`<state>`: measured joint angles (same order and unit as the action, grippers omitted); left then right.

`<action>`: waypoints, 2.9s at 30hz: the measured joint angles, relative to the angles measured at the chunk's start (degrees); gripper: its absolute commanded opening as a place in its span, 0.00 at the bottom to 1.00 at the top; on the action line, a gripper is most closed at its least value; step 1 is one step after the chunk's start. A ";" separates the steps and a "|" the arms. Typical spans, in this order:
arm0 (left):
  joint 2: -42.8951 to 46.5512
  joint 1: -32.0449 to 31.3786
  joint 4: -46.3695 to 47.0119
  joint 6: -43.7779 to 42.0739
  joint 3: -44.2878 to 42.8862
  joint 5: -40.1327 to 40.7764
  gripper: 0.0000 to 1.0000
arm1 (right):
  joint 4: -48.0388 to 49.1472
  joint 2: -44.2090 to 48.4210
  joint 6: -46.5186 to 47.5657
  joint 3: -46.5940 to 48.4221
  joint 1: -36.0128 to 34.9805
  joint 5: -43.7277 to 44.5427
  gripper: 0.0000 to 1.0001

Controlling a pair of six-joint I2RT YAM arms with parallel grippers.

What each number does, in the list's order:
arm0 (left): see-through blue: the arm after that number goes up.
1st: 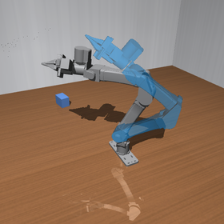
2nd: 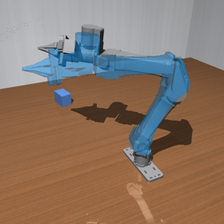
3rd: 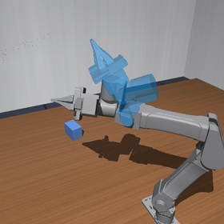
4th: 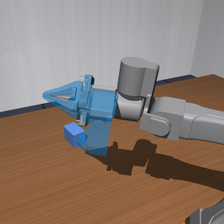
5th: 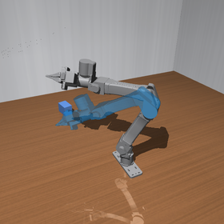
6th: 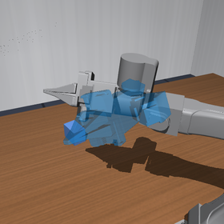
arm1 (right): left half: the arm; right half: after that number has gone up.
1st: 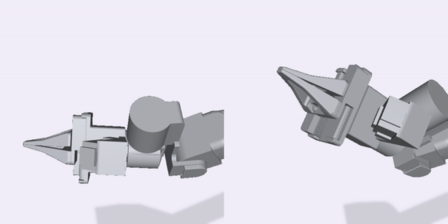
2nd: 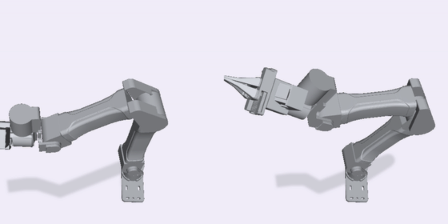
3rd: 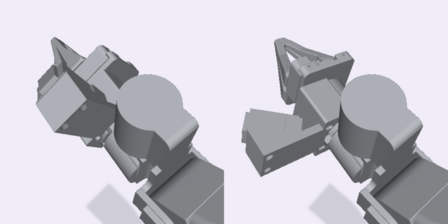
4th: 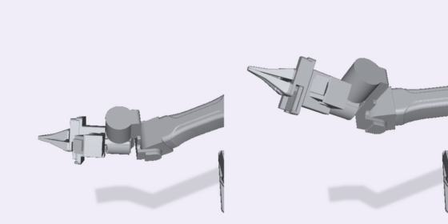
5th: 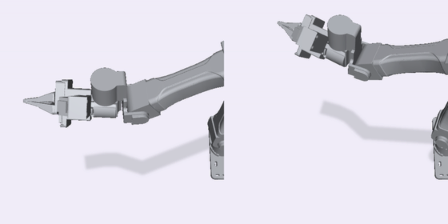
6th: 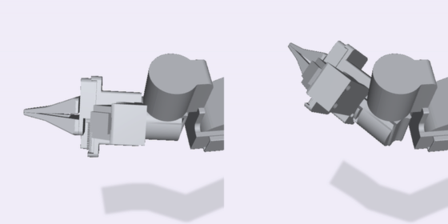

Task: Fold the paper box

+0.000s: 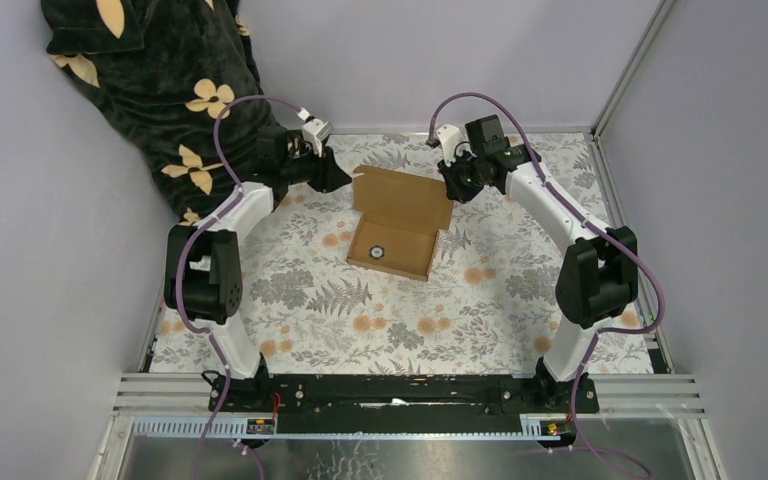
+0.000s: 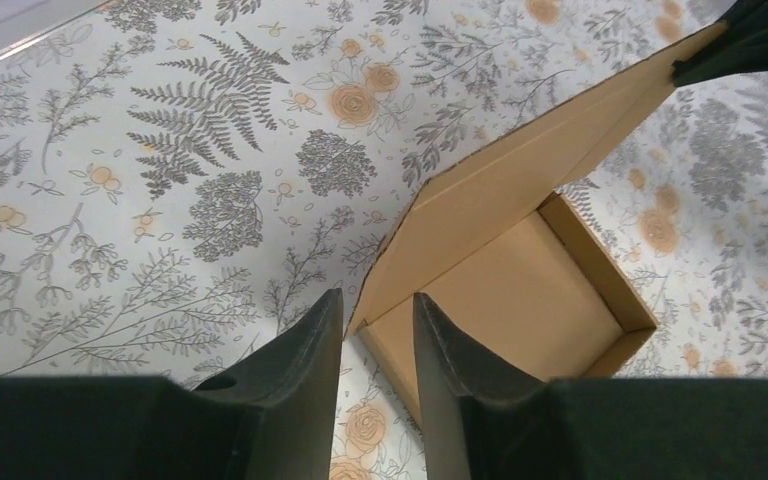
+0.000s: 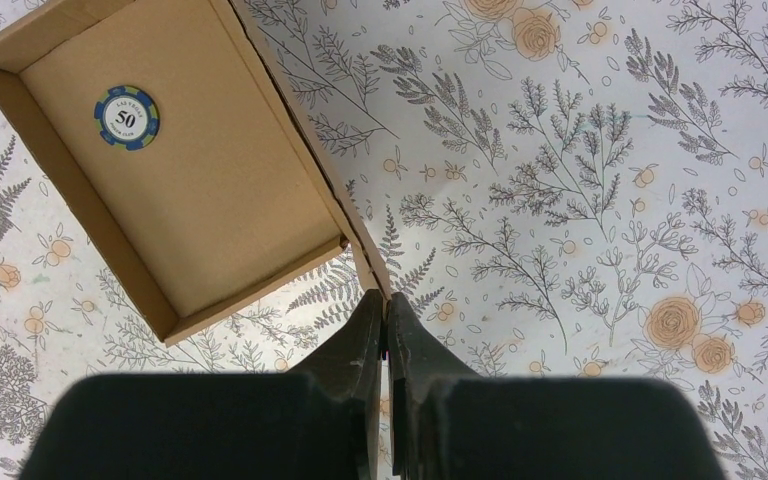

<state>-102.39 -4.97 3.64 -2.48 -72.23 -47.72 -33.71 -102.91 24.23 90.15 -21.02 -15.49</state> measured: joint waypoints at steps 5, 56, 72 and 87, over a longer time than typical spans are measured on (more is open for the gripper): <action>1.68 -3.61 -8.55 -3.98 -4.22 8.79 0.42 | -0.02 0.00 0.04 0.00 -0.15 -0.02 0.00; 6.25 -7.39 -9.97 -12.55 -4.37 25.42 0.55 | 0.13 0.02 0.68 -0.17 -1.90 -0.44 0.00; 0.74 -5.27 -14.53 -13.35 -9.73 14.97 0.49 | 0.11 0.02 0.92 -0.17 -2.29 -0.42 0.00; -2.16 -6.58 -20.11 -15.30 -12.52 16.68 0.37 | 0.13 0.00 0.92 -0.17 -2.40 -0.11 0.00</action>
<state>-104.55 -11.55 -16.47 -17.78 -84.75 -31.05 -33.58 -102.91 25.15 89.97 -23.42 -15.59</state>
